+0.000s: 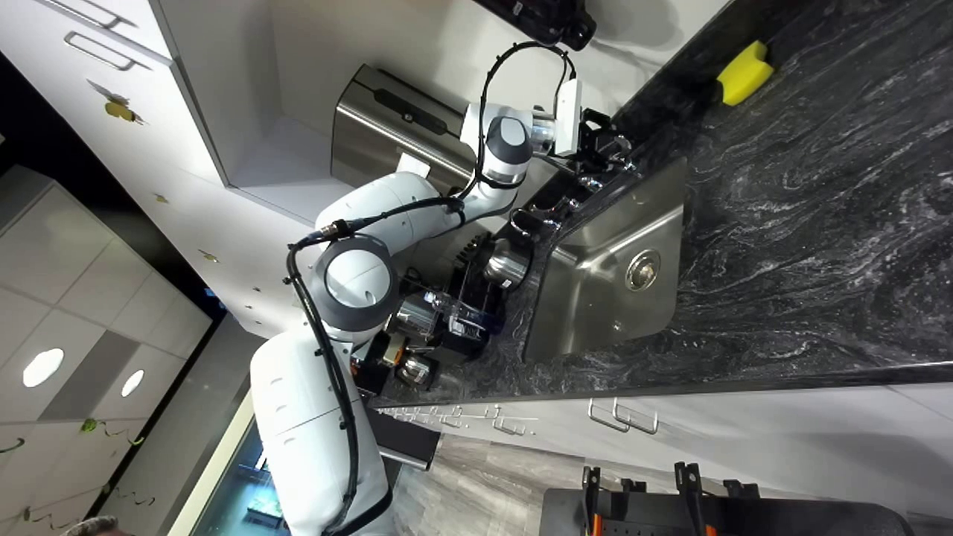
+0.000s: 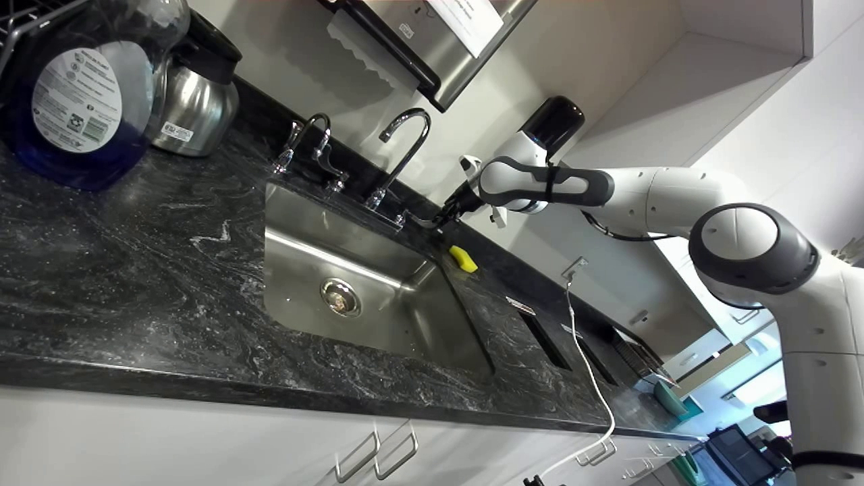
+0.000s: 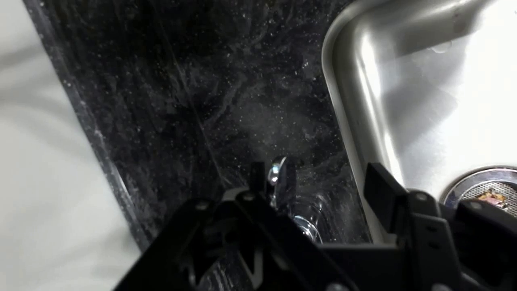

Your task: Open the tap

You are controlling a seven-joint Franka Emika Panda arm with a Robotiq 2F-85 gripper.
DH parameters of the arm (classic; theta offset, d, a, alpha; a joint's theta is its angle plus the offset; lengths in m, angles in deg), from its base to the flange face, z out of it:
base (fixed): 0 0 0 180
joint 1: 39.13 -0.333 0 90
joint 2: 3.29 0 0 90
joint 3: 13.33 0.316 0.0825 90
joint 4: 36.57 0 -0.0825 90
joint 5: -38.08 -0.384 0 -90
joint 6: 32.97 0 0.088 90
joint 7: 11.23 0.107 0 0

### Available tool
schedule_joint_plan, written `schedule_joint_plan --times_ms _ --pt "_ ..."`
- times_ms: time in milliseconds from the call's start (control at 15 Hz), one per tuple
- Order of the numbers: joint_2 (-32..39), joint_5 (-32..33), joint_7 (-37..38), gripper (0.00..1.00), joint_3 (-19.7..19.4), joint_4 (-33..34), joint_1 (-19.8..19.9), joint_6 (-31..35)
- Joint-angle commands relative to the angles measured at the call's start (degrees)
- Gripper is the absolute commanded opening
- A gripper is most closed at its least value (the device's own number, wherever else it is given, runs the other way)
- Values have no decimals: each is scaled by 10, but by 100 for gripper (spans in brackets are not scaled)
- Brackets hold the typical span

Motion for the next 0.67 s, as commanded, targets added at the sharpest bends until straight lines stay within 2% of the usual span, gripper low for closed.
schedule_joint_plan --times_ms 0,200,333,600 --pt "13 -10 -20 36 9 33 7 -28" --pt "17 -10 -20 13 8 44 7 -30" --pt "16 -12 -18 1 9 49 7 -35" --pt "3 -37 -18 4 24 45 8 -68"
